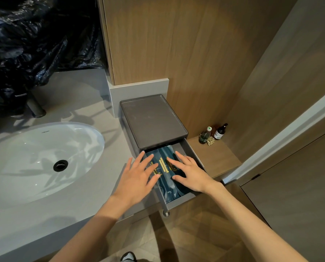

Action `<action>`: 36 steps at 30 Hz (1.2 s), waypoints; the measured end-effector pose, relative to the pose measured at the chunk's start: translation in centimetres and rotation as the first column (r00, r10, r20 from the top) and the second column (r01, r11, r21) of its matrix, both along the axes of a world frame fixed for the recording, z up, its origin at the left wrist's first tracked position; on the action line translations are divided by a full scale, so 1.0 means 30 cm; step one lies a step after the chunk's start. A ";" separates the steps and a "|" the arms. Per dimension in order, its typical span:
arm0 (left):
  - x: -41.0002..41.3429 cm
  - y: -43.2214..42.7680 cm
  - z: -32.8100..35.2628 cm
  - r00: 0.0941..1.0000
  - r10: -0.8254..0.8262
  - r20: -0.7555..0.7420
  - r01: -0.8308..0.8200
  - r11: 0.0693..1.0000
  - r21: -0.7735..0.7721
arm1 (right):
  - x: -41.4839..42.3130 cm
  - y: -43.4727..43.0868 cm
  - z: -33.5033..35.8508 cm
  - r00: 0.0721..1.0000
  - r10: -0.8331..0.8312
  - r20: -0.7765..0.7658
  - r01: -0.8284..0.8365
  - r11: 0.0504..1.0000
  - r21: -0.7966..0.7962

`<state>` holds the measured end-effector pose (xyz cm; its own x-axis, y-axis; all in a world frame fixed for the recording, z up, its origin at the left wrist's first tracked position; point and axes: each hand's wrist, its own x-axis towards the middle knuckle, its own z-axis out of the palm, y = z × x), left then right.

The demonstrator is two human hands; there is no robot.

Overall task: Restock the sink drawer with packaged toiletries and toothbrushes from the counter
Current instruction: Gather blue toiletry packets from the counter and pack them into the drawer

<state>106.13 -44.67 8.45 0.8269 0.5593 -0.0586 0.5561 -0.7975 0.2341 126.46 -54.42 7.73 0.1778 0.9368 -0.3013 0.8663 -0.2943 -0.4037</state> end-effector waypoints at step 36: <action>-0.063 -0.016 -0.009 0.996 0.004 -0.095 0.000 0.999 0.041 | -0.027 0.017 0.033 0.998 0.036 0.046 -0.029 0.990 -0.135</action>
<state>104.24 -45.17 8.19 0.8176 0.5645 -0.1134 0.5757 -0.8042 0.1473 125.64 -53.91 8.72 0.1655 0.8940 -0.4163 0.8937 -0.3144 -0.3200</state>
